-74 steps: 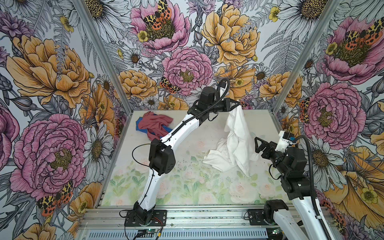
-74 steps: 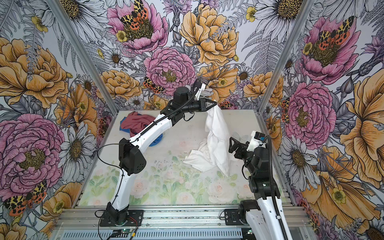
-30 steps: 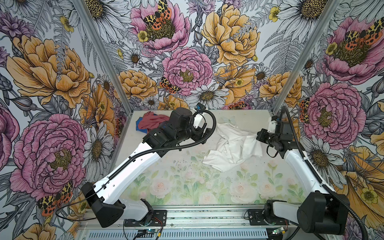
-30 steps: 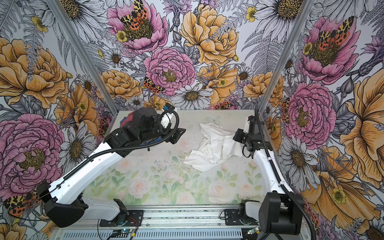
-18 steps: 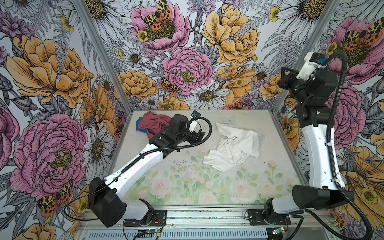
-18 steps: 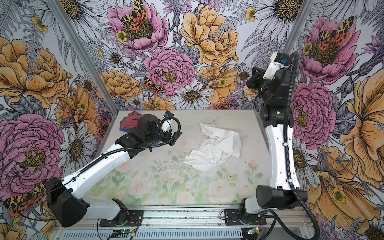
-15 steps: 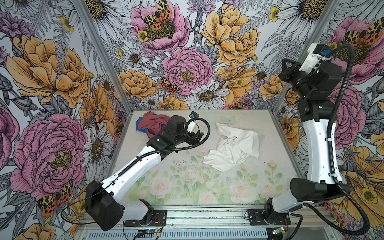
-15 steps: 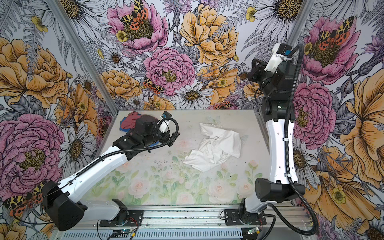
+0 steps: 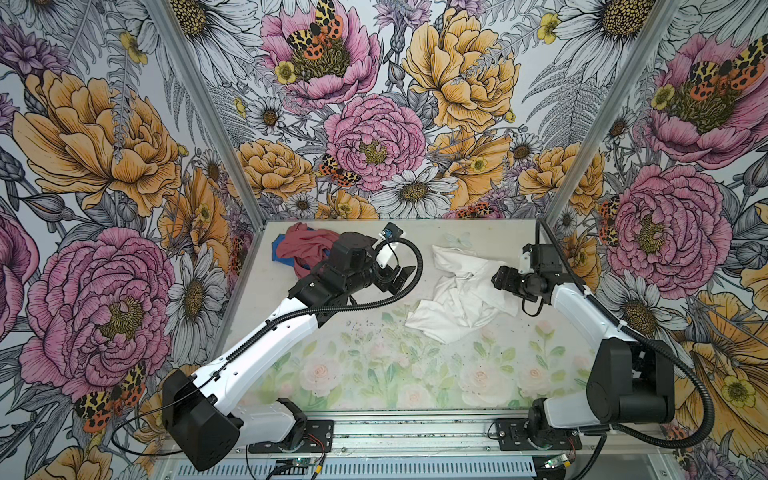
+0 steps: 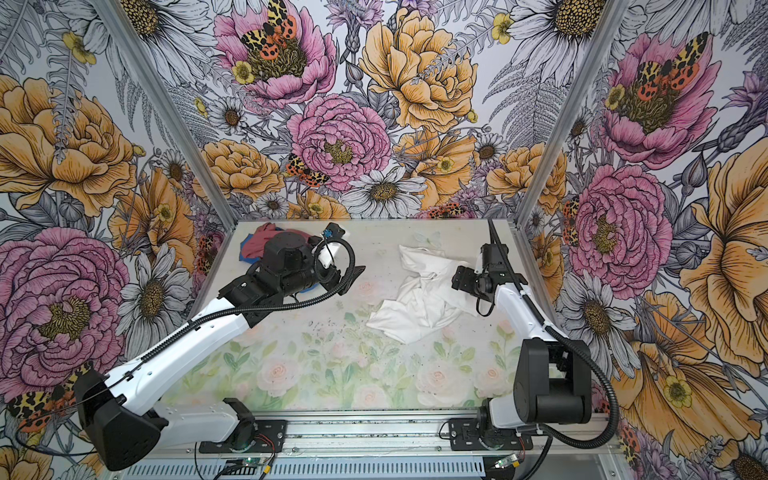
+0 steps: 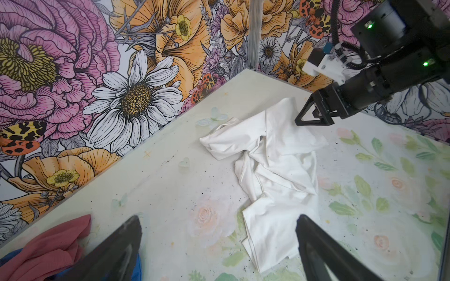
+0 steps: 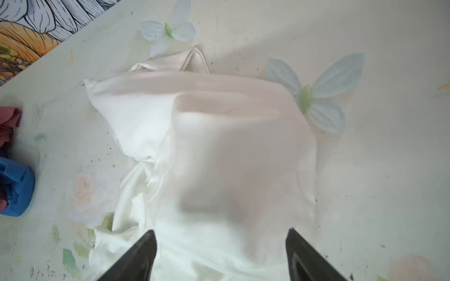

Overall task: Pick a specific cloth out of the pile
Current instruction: 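Grasp the white shirt with the right gripper and lift it high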

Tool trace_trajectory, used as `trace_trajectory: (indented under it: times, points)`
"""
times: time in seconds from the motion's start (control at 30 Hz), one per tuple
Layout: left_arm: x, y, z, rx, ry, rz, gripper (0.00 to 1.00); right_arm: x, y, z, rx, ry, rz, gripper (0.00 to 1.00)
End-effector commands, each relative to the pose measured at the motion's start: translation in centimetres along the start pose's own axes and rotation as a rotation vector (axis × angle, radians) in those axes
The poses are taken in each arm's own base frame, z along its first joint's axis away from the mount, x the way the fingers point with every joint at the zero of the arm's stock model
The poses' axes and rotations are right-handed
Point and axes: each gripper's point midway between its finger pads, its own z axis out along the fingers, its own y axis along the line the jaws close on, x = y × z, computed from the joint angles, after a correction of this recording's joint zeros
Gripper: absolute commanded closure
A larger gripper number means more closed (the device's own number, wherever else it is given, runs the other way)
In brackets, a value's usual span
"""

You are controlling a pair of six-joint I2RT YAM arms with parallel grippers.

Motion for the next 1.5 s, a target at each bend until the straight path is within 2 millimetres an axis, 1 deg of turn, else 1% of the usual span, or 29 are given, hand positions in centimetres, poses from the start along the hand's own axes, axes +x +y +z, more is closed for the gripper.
trace_trajectory:
  times: [0.0,0.1,0.2,0.23,0.27,0.3,0.33,0.37,0.4,0.43,0.47,0.5,0.53,0.6,0.63,0.73,0.77,0.87,0.97,1.03,1.07,1.1,1.17,1.23,1.27,1.3,1.33,1.37,1.47]
  points:
    - [0.0,-0.1,0.4,0.006,0.007,0.005,0.01,-3.1,1.0,0.2,0.009,-0.106,-0.075,0.14]
    - [0.2,-0.1,0.6,0.008,0.011,0.001,0.01,-2.9,0.9,1.6,0.016,-0.081,-0.077,0.14]
    - [0.4,0.0,0.9,0.002,0.020,-0.001,0.01,-2.6,0.7,3.0,0.038,-0.051,-0.064,0.15]
    - [0.5,0.0,0.9,0.000,0.021,0.001,0.01,-2.4,0.5,3.5,0.046,-0.041,-0.055,0.17]
    - [0.6,0.0,1.0,-0.002,0.026,0.002,0.01,-2.2,0.4,3.8,0.054,-0.033,-0.052,0.20]
    - [0.6,0.0,0.9,-0.006,0.027,0.005,0.01,-2.1,0.3,4.0,0.062,-0.028,-0.052,0.26]
    - [0.5,0.1,0.9,-0.009,0.026,0.007,0.01,-2.1,0.3,4.2,0.071,-0.027,-0.057,0.34]
    - [0.4,0.1,0.8,-0.012,0.024,0.008,0.01,-2.0,0.4,4.5,0.066,-0.020,-0.056,0.44]
    - [0.3,0.2,0.6,-0.019,0.021,0.009,0.01,-2.3,0.6,4.4,0.054,-0.022,-0.057,0.59]
    - [0.3,0.4,0.5,-0.029,0.020,0.011,0.01,-2.7,1.2,4.3,0.034,-0.028,-0.055,0.79]
    - [0.3,0.6,0.4,-0.040,0.019,0.013,0.01,-3.5,2.1,3.7,-0.002,-0.044,-0.059,0.96]
    - [0.2,0.9,0.3,-0.051,0.019,0.013,0.01,-4.6,3.1,2.9,-0.036,-0.067,-0.068,1.00]
    - [0.1,1.0,0.3,-0.059,0.018,0.010,0.01,-6.2,4.3,1.7,-0.072,-0.107,-0.078,1.00]
    - [0.0,1.2,0.1,-0.066,0.013,0.006,0.01,-9.7,6.7,-1.3,-0.141,-0.203,-0.102,1.00]
    - [-0.1,1.2,-0.1,-0.069,0.010,0.008,0.01,-11.9,8.1,-3.2,-0.173,-0.261,-0.112,1.00]
    - [-0.2,1.6,-0.3,-0.091,0.005,0.010,0.01,-18.2,11.7,-9.8,-0.249,-0.445,-0.124,1.00]
    - [-0.2,1.7,-0.3,-0.094,0.006,0.008,0.01,-20.4,13.0,-12.5,-0.273,-0.518,-0.131,1.00]
    - [-0.5,1.8,-0.6,-0.096,-0.002,0.000,0.01,-25.7,15.9,-19.6,-0.332,-0.707,-0.145,1.00]
    - [-0.5,2.0,-0.8,-0.109,-0.006,0.003,0.01,-29.3,18.7,-25.6,-0.419,-0.849,-0.160,1.00]
    - [-0.6,2.2,-1.0,-0.119,-0.007,0.006,0.01,-30.8,20.2,-28.8,-0.475,-0.923,-0.167,1.00]
    - [-0.6,2.2,-1.0,-0.120,-0.008,0.004,0.01,-31.5,21.0,-30.7,-0.501,-0.969,-0.179,1.00]
    - [-0.6,2.2,-1.0,-0.120,-0.009,0.002,0.01,-32.2,21.3,-31.7,-0.510,-1.002,-0.178,1.00]
    - [-0.7,2.2,-0.9,-0.115,-0.011,-0.002,0.01,-33.5,21.7,-35.6,-0.522,-1.118,-0.162,1.00]
    - [-0.8,2.2,-1.0,-0.115,-0.015,-0.006,0.01,-34.4,21.5,-38.0,-0.538,-1.198,-0.134,1.00]
    - [-0.7,2.2,-0.9,-0.113,-0.012,-0.006,0.01,-34.7,21.3,-38.7,-0.556,-1.220,-0.109,1.00]
    - [-0.7,2.2,-0.9,-0.114,-0.011,-0.005,0.01,-34.9,21.2,-39.0,-0.570,-1.226,-0.093,1.00]
    - [-0.7,2.3,-0.9,-0.114,-0.012,-0.007,0.01,-34.8,21.3,-39.0,-0.580,-1.223,-0.087,1.00]
    - [-0.6,2.3,-0.9,-0.115,-0.010,-0.007,0.01,-34.8,21.3,-38.7,-0.579,-1.210,-0.091,1.00]
    - [-0.5,2.4,-0.8,-0.120,-0.006,-0.006,0.01,-34.7,21.3,-36.4,-0.560,-1.152,-0.108,1.00]
